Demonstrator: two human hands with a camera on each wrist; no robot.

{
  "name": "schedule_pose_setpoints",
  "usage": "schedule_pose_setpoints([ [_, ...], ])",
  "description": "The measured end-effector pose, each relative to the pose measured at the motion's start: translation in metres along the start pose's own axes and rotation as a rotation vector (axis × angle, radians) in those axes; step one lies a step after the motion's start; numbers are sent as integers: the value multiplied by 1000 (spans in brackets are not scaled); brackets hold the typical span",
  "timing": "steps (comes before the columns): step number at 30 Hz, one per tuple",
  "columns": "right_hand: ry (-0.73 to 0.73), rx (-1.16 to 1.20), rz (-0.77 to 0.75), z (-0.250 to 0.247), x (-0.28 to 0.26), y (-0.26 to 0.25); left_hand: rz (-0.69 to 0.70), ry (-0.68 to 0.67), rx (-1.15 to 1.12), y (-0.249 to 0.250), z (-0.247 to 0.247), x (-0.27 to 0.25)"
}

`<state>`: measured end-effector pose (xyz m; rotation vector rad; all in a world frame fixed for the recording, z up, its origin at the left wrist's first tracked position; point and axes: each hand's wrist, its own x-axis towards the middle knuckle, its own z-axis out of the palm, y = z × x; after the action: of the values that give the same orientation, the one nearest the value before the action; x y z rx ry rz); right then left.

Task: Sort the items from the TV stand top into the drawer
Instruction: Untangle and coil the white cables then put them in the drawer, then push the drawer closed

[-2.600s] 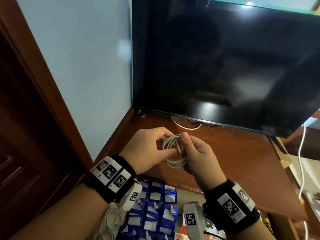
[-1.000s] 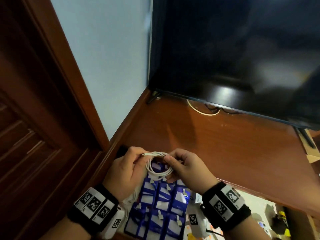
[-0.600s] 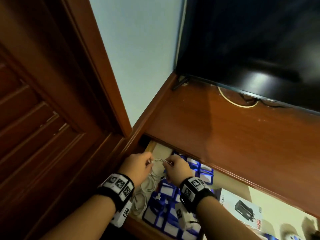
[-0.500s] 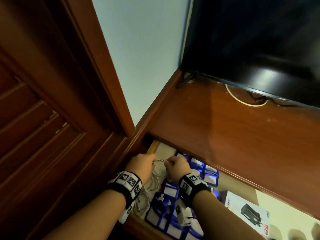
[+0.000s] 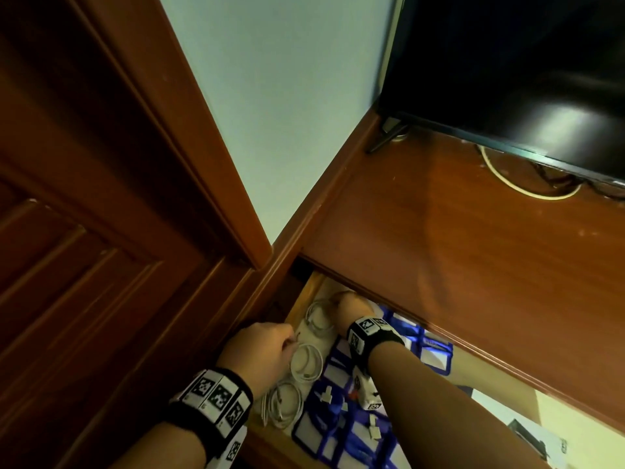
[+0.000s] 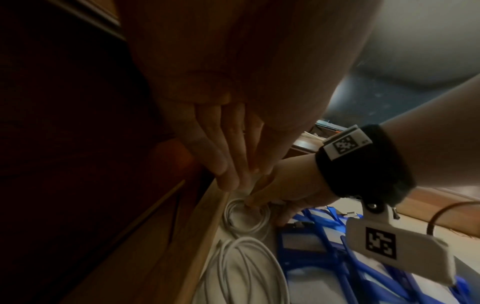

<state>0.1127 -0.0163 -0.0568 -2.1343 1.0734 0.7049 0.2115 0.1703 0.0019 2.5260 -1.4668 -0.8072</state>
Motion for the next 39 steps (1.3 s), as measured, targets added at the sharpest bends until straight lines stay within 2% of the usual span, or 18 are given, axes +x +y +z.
schedule_pose_setpoints([
  [2, 0, 7, -9, 1, -1, 2, -1, -14, -19, -3, 4, -3],
  [6, 93, 71, -96, 5, -21, 14, 18, -22, -33, -1, 11, -11],
  [10, 155, 211, -211, 12, -75, 39, 25, -59, -28, 4, 13, -22],
  [13, 192, 272, -216, 23, -133, 68, 66, -112, -36, 4, 13, -34],
  [18, 249, 268, -86, 60, -231, 140, 142, -200, 43, -5, 24, -61],
  [21, 229, 217, -21, 82, -288, 182, 214, -252, 130, -1, 27, -79],
  [26, 22, 165, 110, 132, -358, 247, 287, -371, 180, 15, 40, -105],
  [28, -52, 97, 171, 160, -376, 270, 298, -358, 178, 16, 55, -111],
  [33, 107, -71, 322, 208, -407, 304, 249, -317, 224, 3, 86, -113],
  [35, 259, -23, 370, 223, -406, 321, 246, -284, 220, -4, 93, -113],
  [37, 304, -80, 377, 230, -403, 331, 236, -266, 223, -8, 99, -114],
  [39, 299, -135, 314, 226, -405, 333, 220, -260, 230, -10, 101, -116],
])
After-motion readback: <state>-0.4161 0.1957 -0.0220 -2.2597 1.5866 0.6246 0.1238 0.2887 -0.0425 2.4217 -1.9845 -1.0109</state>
